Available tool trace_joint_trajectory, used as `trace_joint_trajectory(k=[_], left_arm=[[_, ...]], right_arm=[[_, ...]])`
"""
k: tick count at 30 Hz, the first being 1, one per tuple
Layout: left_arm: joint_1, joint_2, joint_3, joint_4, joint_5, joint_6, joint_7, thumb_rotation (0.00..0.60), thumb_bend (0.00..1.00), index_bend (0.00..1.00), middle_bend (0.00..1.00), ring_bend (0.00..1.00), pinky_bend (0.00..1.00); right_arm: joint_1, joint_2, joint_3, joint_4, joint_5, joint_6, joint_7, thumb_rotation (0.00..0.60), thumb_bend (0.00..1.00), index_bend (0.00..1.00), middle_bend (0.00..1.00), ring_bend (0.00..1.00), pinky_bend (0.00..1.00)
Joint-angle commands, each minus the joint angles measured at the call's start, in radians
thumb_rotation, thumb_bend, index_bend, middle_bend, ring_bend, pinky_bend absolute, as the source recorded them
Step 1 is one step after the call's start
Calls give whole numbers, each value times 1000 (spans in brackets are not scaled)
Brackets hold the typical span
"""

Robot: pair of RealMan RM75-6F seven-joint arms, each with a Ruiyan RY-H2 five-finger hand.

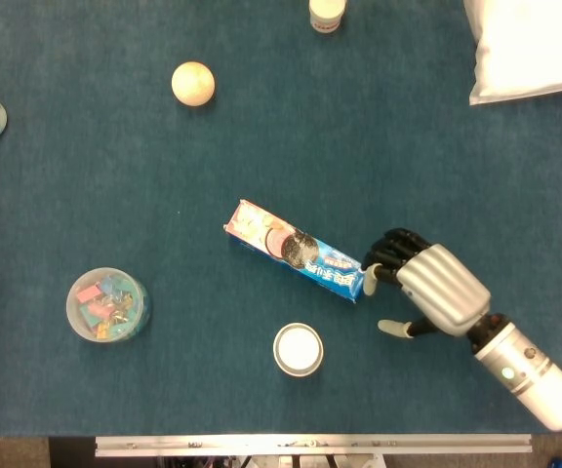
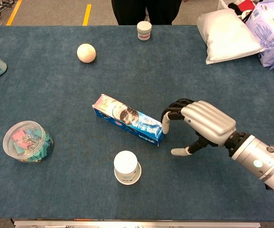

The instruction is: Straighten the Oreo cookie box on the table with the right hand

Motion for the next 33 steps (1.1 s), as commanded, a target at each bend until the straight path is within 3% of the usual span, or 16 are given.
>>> trace_joint_trajectory(k=[1, 33], left_arm=[[0, 0, 0, 0, 0, 0, 0, 600, 276, 680, 559, 376, 495], [4, 6, -2, -6, 4, 9, -4, 600, 277, 680, 559, 376, 495]], right_arm=[[10, -2, -3, 7, -9, -8, -8, 600, 0, 512, 367, 225, 174], [76, -42, -33, 52, -76, -45, -186, 600, 0, 564, 336, 193, 132]])
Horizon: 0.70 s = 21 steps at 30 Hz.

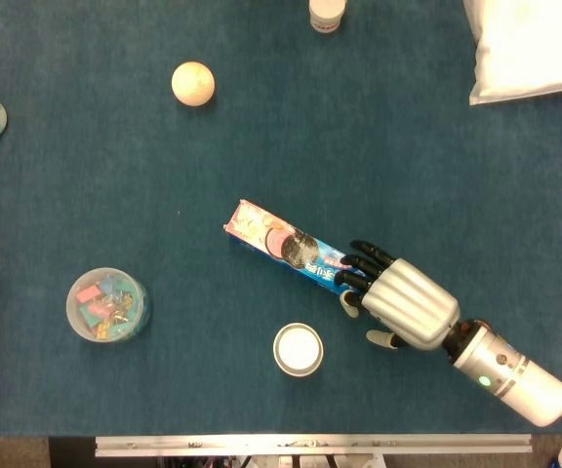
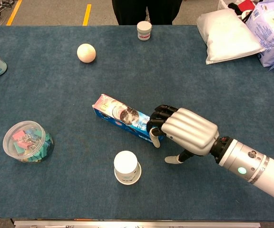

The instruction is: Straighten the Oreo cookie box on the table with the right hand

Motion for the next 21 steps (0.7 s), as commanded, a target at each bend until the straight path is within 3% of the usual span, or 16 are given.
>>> trace_joint_trajectory(k=[1, 21], left_arm=[[1, 1, 0, -1, 0, 1, -1, 600, 276, 680, 559, 376, 495], [3, 2, 1, -4, 4, 5, 5, 600, 276, 680, 559, 376, 495]], right_arm=[[0, -1, -1, 3, 6, -2, -10, 600, 0, 567, 336, 193, 132], [4, 16, 1, 2, 31, -10, -98, 600, 0, 572, 329, 184, 116]])
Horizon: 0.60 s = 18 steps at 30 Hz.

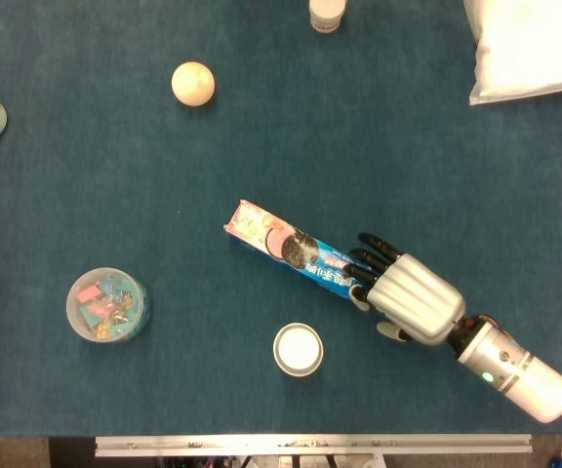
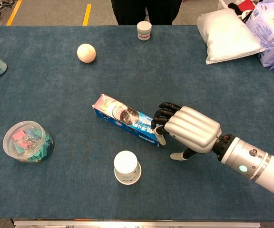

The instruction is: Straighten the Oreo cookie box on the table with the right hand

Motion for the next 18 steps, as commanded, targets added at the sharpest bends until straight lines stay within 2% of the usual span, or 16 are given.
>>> trace_joint_trajectory(k=[1, 18], left_arm=[[0, 0, 0, 0, 1, 1, 0, 600, 276, 680, 559, 377, 495], [1, -3, 2, 0, 4, 0, 9, 600, 277, 680, 559, 376, 495]], right_arm=[[0, 2, 1, 1, 1, 3, -10, 600, 0, 572, 329, 184, 116], [0, 57, 26, -9, 44, 4, -71, 600, 0, 572, 326, 182, 106]])
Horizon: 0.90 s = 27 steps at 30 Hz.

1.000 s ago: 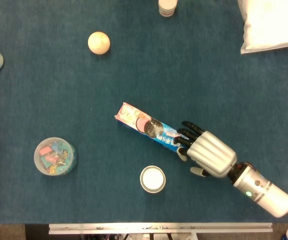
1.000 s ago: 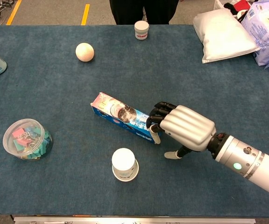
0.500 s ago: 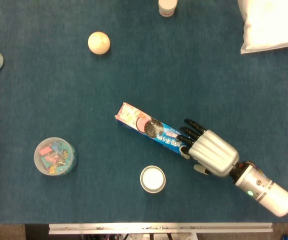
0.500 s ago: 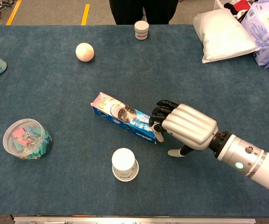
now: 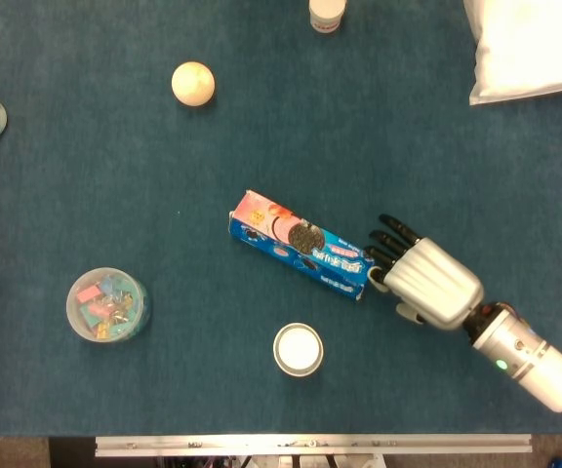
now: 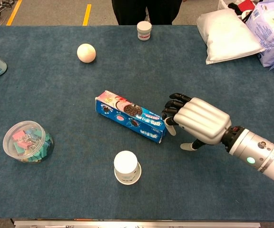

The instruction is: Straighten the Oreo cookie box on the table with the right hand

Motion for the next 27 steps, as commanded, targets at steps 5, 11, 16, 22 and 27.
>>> trace_joint_trajectory(k=[5, 11, 16, 22, 27], left_arm=[[-1, -2, 0, 2, -1, -3, 5, 600, 277, 680, 559, 376, 495], [-1, -3, 0, 3, -3, -4, 5, 600, 276, 680, 559, 376, 495], [-2, -3, 0, 4, -5, -6, 4, 600, 276, 680, 559, 376, 495], [-1, 1, -3, 2, -8, -4, -5, 600, 277, 680, 559, 376, 495], [0, 3, -3, 1, -6, -1, -8, 600, 276, 680, 559, 376, 495]], right_arm=[[-1, 16, 8, -15, 8, 10, 0, 600, 0, 572, 325, 181, 105], [4, 4, 0, -25, -14, 21, 30, 600, 0, 572, 325, 181, 105], [14, -24, -16, -23, -48, 21, 53, 600, 0, 572, 325, 181, 105], [24, -59, -29, -14, -77, 21, 75, 600, 0, 572, 325, 181, 105], [29, -75, -41, -8, -90, 15, 90, 600, 0, 572, 325, 181, 105]])
